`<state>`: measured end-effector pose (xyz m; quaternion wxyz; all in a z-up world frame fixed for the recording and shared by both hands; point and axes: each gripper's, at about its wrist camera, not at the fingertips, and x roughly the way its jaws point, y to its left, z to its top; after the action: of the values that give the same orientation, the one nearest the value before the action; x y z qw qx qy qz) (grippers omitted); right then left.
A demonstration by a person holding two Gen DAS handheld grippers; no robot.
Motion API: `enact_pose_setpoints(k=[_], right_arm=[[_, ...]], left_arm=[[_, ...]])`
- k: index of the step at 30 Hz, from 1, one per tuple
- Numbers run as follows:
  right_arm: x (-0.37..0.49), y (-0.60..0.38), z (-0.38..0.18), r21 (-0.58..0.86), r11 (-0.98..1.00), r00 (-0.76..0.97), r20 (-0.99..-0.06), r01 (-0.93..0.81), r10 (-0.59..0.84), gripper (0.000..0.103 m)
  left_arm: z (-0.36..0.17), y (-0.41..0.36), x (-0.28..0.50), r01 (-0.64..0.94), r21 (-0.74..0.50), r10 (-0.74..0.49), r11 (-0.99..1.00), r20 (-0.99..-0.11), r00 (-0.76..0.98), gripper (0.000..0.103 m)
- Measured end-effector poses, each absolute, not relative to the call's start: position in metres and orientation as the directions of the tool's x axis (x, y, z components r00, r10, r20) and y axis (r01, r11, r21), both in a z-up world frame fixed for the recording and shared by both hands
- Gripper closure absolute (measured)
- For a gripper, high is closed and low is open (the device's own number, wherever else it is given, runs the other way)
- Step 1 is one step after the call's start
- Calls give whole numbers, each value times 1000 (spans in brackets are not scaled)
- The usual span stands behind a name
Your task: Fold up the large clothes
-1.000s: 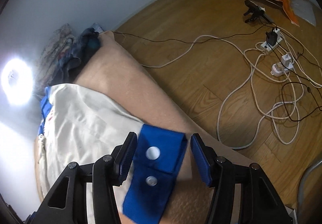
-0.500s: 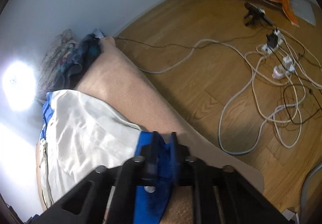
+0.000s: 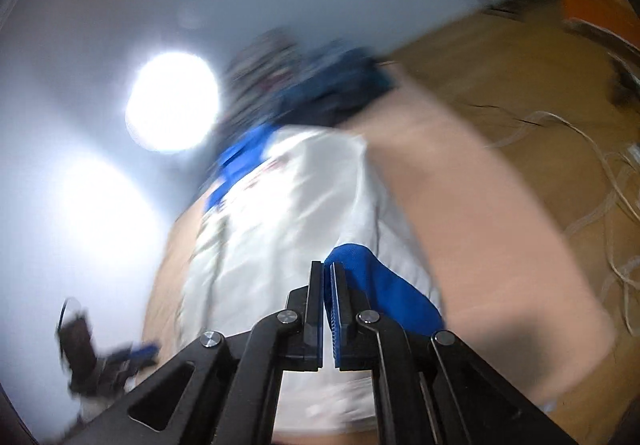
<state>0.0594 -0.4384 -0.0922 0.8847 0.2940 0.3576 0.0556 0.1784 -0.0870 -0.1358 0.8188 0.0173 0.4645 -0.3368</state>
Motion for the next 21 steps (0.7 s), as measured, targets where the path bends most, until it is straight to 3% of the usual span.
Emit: enact_pose_setpoints(k=[3,9,15,17,19,21], right_arm=[[68,-387,-93,565,825,678,-602,-11,422,103],[72,-281,-131,526,822,458,-689,-216,561,103],[63,-230,-165,442,839,320,-782,-318,534,102],[63,-236,-163,483,809,304,-757,-334,578,96],[64,-242,-155,504,797,315,-737,-334,598,73],[68,-251,-141,534,772,339,-697,-344,632,71]], left_arm=[[-134,-79,184,534,-321,-549,782,-760,347,62],[-131,-63,192,474,-365,-558,801,-743,370,62],[-143,-65,191,452,-399,-565,797,-757,327,62],[-146,-71,187,465,-390,-561,795,-764,317,62],[-147,-77,184,476,-391,-565,787,-766,305,62],[-150,-83,181,477,-412,-580,776,-764,283,62]])
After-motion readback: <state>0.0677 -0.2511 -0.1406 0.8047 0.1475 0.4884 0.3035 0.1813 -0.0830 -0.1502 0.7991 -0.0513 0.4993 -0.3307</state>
